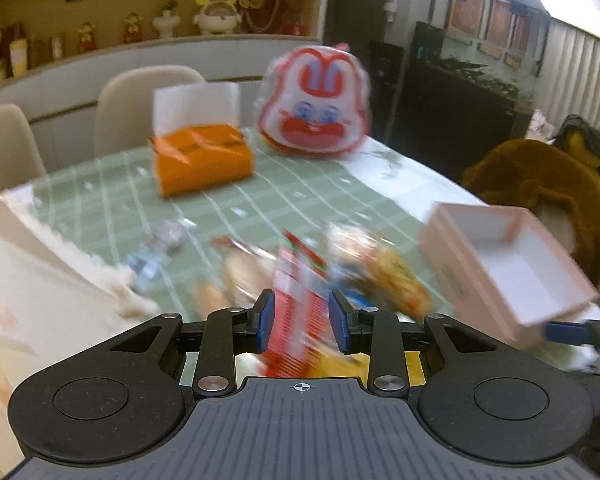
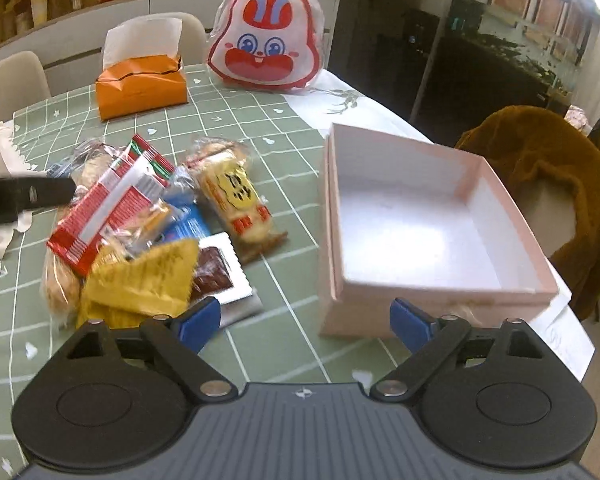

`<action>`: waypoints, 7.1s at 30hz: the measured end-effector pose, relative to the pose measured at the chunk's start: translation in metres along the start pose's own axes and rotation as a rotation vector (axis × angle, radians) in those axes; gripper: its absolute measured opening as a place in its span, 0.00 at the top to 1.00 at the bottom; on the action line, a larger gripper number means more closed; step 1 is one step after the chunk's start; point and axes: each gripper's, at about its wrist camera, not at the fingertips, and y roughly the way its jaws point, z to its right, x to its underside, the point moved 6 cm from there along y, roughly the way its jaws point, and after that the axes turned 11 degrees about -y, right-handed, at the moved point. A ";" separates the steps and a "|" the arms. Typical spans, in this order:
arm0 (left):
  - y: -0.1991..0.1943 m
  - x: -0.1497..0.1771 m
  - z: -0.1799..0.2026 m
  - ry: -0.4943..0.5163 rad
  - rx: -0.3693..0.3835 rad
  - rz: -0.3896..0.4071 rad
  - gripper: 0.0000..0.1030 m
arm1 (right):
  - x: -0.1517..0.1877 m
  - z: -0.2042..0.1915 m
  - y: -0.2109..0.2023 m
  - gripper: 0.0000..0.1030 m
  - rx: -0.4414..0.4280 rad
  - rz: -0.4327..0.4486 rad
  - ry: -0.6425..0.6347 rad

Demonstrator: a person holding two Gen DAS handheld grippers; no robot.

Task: Organize snacks
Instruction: 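Move the left tool to the small clear-wrapped snack and close on it, then grasp the long clear-wrapped biscuit stick with the right tool while the left holds its snack, then carry both snacks into the pink box and open both tools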

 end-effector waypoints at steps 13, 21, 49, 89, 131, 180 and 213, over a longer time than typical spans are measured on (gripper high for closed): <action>0.064 -0.049 -0.084 -0.063 -0.068 -0.087 0.67 | -0.030 -0.010 0.002 0.10 -0.045 0.031 0.019; 0.132 -0.067 -0.139 -0.153 -0.157 -0.161 0.67 | -0.017 -0.015 0.005 0.10 -0.066 0.040 -0.049; 0.179 -0.067 -0.144 -0.098 -0.137 -0.216 0.55 | -0.016 -0.003 0.000 0.10 -0.085 0.031 -0.076; 0.007 0.079 -0.097 -0.331 -0.032 -0.284 0.60 | -0.021 -0.101 -0.008 0.31 -0.431 0.116 -0.162; -0.018 0.106 -0.047 -0.198 -0.024 -0.338 0.60 | 0.004 -0.105 -0.006 0.63 -0.456 0.028 -0.177; -0.015 0.164 0.122 0.071 0.290 -0.503 0.60 | 0.132 0.075 -0.038 0.59 -0.301 -0.147 0.390; -0.049 0.002 0.209 0.170 0.453 -0.112 0.60 | -0.013 0.177 -0.156 0.74 -0.107 0.269 0.234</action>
